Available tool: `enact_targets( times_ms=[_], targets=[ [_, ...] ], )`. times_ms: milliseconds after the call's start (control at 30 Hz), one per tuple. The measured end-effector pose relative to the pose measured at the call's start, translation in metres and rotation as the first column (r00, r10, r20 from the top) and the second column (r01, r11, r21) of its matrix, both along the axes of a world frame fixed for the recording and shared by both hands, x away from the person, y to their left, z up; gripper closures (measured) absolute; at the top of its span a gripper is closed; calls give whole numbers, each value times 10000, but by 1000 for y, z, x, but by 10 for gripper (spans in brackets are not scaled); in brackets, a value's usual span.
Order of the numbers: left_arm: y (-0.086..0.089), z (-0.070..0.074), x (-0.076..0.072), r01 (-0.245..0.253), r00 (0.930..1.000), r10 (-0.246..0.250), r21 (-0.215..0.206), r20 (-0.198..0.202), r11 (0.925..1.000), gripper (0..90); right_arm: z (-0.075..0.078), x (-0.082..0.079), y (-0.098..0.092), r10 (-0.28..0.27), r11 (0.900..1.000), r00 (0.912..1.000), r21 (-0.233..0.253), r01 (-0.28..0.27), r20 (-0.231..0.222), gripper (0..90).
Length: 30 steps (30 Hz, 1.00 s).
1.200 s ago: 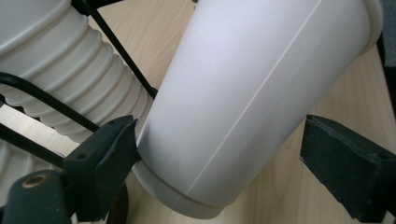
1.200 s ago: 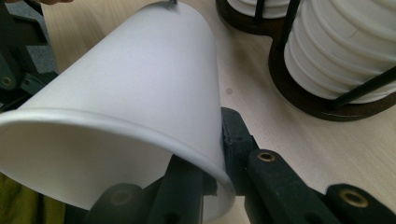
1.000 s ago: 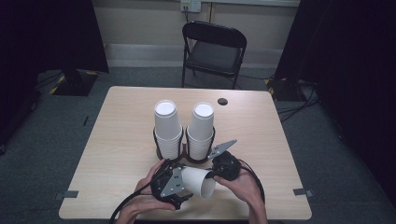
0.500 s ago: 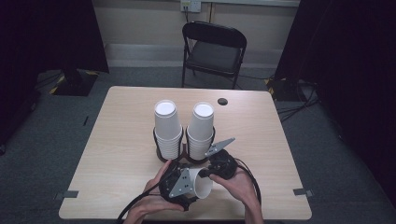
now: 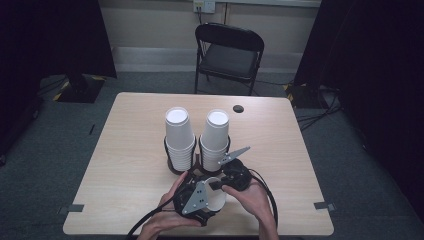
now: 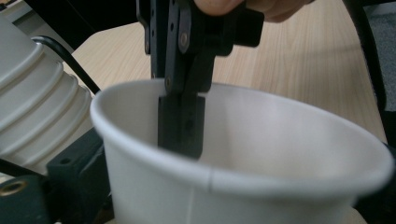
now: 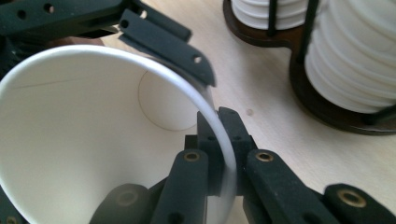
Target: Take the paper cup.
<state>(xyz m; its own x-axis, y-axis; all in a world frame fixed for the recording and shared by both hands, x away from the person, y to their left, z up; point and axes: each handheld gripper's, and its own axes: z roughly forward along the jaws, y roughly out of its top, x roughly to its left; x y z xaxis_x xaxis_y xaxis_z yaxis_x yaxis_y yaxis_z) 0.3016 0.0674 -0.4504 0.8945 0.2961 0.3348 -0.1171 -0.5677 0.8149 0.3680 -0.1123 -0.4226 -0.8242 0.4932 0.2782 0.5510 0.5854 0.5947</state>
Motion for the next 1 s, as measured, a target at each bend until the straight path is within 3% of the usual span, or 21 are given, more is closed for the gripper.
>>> enact_targets(
  times_ms=[267, 433, 667, 767, 900, 1000],
  targets=[
    [0, -1, 1, -167, 9998, 169, -189, 80, 9997, 69, -1, -1, 4, -103, 9999, 9998, 135, 105, -163, 886],
    [1, -2, 0, -170, 9998, 166, -382, -85, 9991, 86, 0, -1, 4, -223, 9995, 9993, 203, 230, -298, 883],
    [6, -1, 4, -431, 9990, 423, -534, -165, 9976, 96, -1, -2, 3, -285, 9991, 9990, 299, 296, -350, 830],
    [11, -1, 6, -586, 9975, 542, -1006, -461, 9932, 95, 2, -4, -3, -558, 9966, 9984, 602, 564, -120, 781],
    [13, -2, 7, -732, 9959, 660, -1211, -626, 9899, 94, 3, -6, -5, -623, 9955, 9979, 726, 611, 148, 744],
    [15, -3, 9, -808, 9942, 695, -1432, -820, 9864, 94, 2, -5, -9, -761, 9909, 9969, 1131, 734, 191, 729]
  ],
)
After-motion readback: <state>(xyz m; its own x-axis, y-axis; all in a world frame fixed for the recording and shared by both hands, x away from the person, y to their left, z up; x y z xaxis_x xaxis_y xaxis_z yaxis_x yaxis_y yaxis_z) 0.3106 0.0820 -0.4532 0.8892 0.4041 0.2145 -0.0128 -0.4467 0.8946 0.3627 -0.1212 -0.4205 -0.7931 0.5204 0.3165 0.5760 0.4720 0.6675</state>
